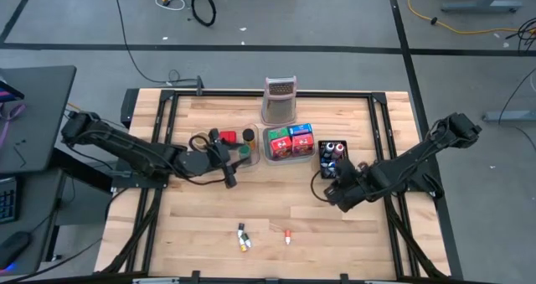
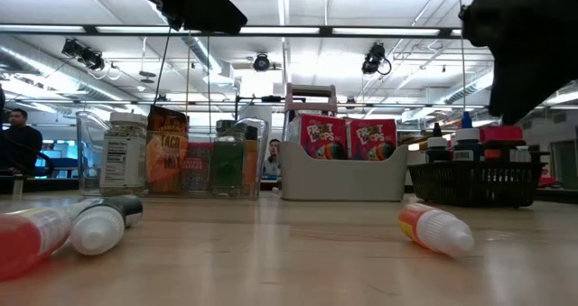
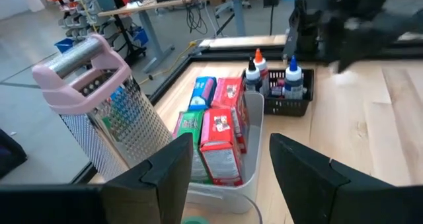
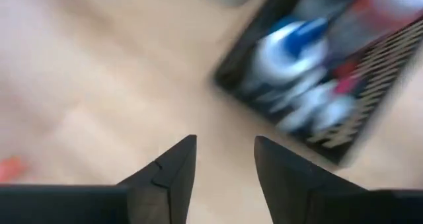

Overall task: Pick & Place Kitchen Items
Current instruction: Put the right small orange food coloring bottle into the black basket

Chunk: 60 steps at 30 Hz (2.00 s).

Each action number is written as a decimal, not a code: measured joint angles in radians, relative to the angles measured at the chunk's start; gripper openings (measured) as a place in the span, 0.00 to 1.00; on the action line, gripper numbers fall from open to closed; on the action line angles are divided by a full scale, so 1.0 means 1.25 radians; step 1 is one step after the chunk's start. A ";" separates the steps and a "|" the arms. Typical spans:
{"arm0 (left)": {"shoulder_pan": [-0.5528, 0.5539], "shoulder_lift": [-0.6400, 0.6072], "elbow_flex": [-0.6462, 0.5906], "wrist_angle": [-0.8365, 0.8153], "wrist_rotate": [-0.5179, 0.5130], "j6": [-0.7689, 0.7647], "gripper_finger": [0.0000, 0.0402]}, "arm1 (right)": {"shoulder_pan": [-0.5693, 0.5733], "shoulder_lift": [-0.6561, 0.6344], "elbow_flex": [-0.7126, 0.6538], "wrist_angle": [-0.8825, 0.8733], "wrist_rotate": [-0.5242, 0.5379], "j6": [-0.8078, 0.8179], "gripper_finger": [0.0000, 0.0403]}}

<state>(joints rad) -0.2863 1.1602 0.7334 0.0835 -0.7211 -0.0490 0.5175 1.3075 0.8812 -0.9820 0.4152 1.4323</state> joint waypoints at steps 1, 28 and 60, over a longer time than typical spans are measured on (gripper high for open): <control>0.000 0.003 0.000 -0.003 0.000 0.000 0.52 | 0.003 0.000 0.000 0.035 -0.024 0.014 0.40; 0.000 0.082 0.001 0.179 0.252 0.163 0.52 | -0.006 0.235 -0.097 1.209 -0.130 -1.035 0.40; 0.028 0.082 0.000 0.177 0.252 0.142 0.52 | -0.061 0.506 -0.096 1.292 -0.510 -1.245 0.65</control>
<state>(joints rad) -0.2512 1.2621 0.7338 0.3054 -0.4065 0.1279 0.4411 1.9404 0.7609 0.6332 -0.2227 -0.1242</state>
